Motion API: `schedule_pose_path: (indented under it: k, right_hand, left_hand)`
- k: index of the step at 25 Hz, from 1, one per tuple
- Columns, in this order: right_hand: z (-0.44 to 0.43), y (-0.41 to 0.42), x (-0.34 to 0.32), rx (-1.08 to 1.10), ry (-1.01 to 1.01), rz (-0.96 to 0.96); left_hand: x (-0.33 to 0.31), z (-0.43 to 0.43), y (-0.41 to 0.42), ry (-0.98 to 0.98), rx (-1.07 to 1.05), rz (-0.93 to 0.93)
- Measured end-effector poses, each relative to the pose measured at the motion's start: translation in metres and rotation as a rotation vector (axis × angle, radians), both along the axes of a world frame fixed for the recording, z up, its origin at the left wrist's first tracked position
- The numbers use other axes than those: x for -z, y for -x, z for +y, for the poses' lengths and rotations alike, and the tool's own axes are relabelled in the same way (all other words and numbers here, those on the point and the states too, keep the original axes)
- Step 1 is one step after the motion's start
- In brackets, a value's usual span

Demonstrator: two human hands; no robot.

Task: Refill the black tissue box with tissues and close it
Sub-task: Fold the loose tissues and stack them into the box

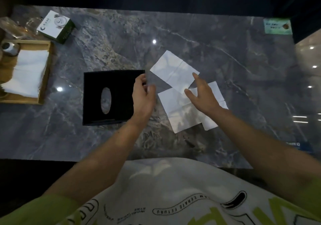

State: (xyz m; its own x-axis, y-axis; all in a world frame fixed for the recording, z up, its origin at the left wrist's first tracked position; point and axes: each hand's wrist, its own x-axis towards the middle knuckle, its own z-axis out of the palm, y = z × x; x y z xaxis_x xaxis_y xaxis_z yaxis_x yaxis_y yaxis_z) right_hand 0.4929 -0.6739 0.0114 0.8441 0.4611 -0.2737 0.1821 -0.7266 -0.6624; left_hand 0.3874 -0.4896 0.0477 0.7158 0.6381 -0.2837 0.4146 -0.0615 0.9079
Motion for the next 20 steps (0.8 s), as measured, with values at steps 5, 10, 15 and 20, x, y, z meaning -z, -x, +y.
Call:
schedule_pose_path:
  k: [5, 10, 15, 20]
  right_hand:
    - [-0.004, -0.053, 0.006, -0.040, -0.023, 0.040]
    - [0.004, -0.097, 0.021, -0.071, 0.009, 0.112]
    - [0.028, -0.137, 0.039, -0.086, 0.109, 0.164]
    - [0.057, -0.165, 0.051, -0.154, 0.191, 0.118]
  left_hand:
    - [0.010, -0.035, -0.040, 0.065, -0.082, 0.186]
    - [0.035, -0.044, -0.064, 0.163, -0.188, 0.396]
    - [0.056, -0.040, -0.092, 0.367, -0.329, 0.431]
    - [0.071, -0.034, -0.117, 0.470, -0.423, 0.397]
